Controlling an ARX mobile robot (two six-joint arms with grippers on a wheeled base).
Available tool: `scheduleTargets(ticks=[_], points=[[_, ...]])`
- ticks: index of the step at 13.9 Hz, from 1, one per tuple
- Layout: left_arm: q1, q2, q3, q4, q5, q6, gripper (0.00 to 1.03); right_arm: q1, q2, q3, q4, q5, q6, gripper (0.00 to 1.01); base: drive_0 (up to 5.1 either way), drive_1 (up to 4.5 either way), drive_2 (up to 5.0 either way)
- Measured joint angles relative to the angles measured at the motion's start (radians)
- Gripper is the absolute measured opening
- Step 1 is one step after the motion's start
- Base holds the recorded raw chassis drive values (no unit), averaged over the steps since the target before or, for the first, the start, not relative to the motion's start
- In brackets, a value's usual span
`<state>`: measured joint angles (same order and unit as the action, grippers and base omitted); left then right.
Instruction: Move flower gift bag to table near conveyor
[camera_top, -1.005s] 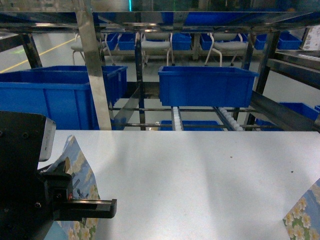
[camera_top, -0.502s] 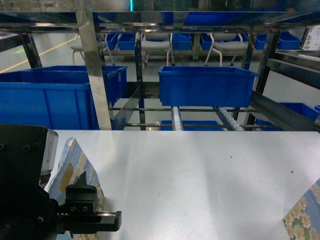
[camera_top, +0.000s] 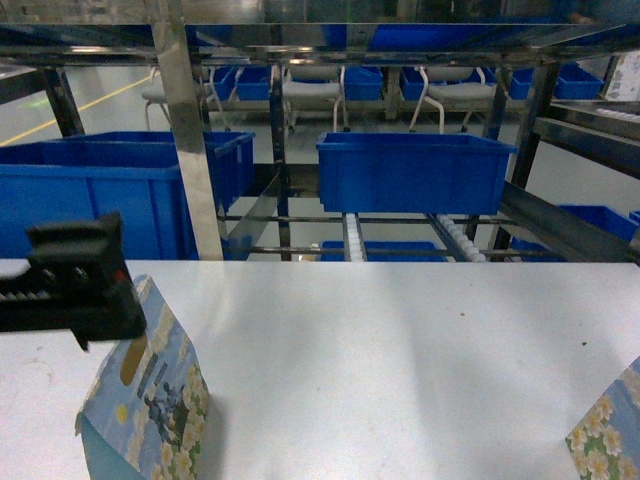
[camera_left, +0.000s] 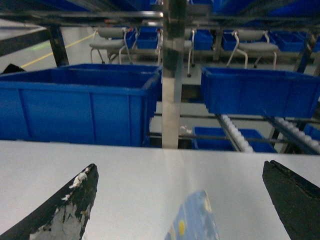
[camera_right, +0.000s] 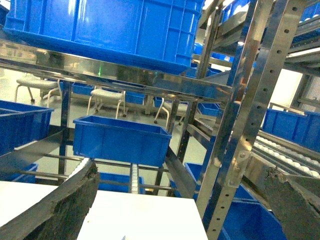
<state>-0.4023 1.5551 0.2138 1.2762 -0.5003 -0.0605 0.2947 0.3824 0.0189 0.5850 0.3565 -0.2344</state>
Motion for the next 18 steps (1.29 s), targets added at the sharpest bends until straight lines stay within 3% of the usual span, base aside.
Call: scheduleTargets(ticks=[9, 12, 15, 16, 17, 18], points=[[0.082, -0.2, 0.001, -0.139, 0.077, 0.042, 0.98, 0.0, 0.0, 0.0, 0.0, 0.0, 0.0, 0.98, 0.0, 0.0, 0.0], [0.124, -0.502, 0.004, -0.451, 0.101, 0.069, 0.98, 0.0, 0.0, 0.0, 0.0, 0.0, 0.0, 0.98, 0.0, 0.0, 0.0], [0.127, -0.524, 0.012, -0.463, 0.102, 0.069, 0.98, -0.001, -0.003, 0.003, -0.027, -0.005, 0.01, 0.97, 0.0, 0.0, 0.0], [0.15, -0.55, 0.01, -0.511, 0.18, 0.068, 0.91, -0.039, -0.06, 0.039, -0.238, -0.088, 0.077, 0.85, 0.0, 0.0, 0.0], [0.186, -0.602, -0.021, -0.529, 0.26, 0.066, 0.78, -0.085, -0.113, 0.045, -0.362, -0.138, 0.152, 0.7, 0.0, 0.0, 0.0], [0.213, -0.654, -0.052, -0.546, 0.303, 0.065, 0.65, -0.117, -0.124, 0.043, -0.405, -0.171, 0.186, 0.58, 0.0, 0.0, 0.0]])
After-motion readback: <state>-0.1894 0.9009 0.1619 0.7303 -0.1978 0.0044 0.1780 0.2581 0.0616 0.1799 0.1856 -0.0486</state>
